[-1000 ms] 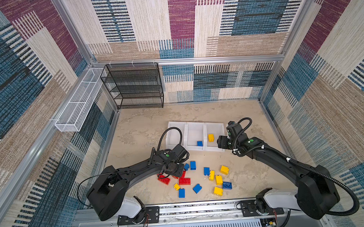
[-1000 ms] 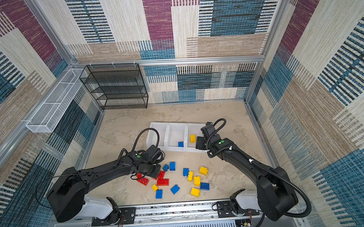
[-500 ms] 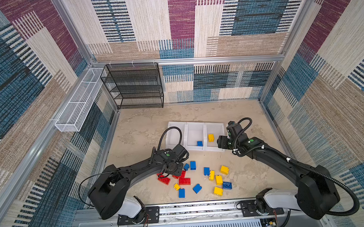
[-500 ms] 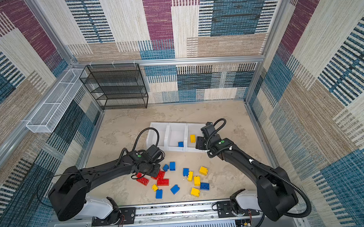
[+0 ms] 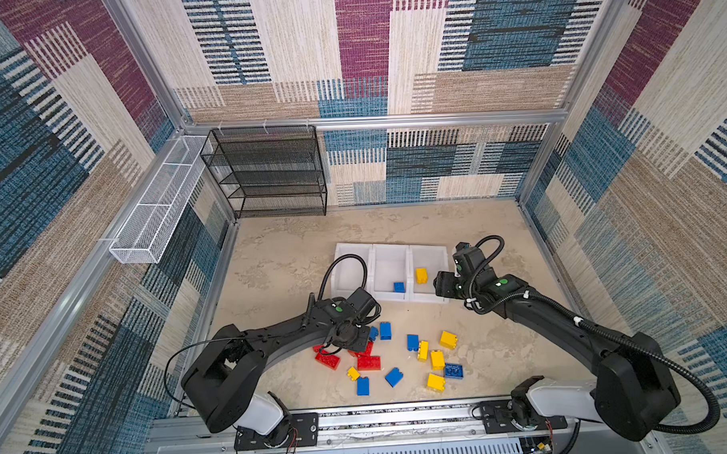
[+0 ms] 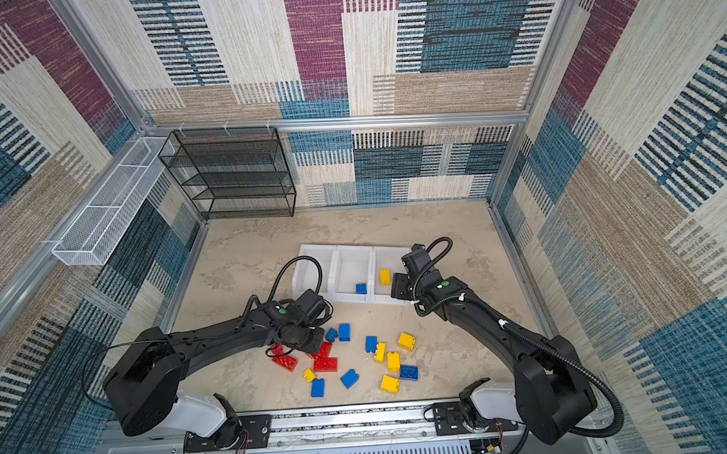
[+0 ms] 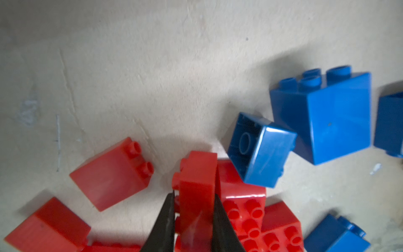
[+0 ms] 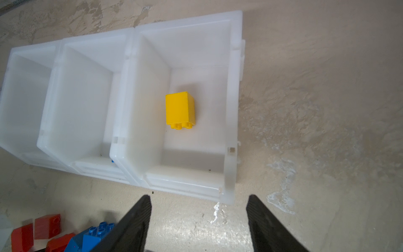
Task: Sort the legos into containers by color
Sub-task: 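Carry the red brick into the nearest bin compartment and release it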
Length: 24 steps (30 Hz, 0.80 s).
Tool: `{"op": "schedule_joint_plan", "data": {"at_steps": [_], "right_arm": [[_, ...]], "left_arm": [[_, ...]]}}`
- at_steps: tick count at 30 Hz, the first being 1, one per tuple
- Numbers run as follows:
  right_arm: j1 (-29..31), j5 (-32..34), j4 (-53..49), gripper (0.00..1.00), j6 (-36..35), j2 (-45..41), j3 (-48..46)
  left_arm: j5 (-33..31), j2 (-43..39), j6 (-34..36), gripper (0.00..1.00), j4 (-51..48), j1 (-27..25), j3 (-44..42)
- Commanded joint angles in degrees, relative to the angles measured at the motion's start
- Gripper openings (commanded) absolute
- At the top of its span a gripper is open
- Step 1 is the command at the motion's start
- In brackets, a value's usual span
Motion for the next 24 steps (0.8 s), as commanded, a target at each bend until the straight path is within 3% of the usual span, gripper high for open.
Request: {"op": "schedule_joint_plan", "data": {"at_steps": [1, 6, 10, 17, 24], "right_arm": [[0.0, 0.5, 0.4, 0.72, 1.0, -0.5, 0.0], [0.0, 0.6, 0.5, 0.72, 1.0, -0.7, 0.0], [0.0, 0.7, 0.3, 0.71, 0.9, -0.7, 0.5], [0.0, 0.5, 0.1, 0.71, 0.8, -0.7, 1.0], [0.0, 0.5, -0.5, 0.71, 1.1, -1.9, 0.5]], "left_arm": [[-1.4, -1.6, 0.6, 0.18, -0.9, 0.0, 1.0], [-3.4, -3.6, 1.7, 0.16, -2.0, 1.4, 4.1], [-5.3, -2.9, 6.3, 0.17, -2.3, 5.7, 10.0], [-4.3, 9.1, 13.5, 0.18, -3.6, 14.0, 26.1], [-1.8, 20.4, 14.6, 0.22, -4.7, 17.2, 36.1]]}}
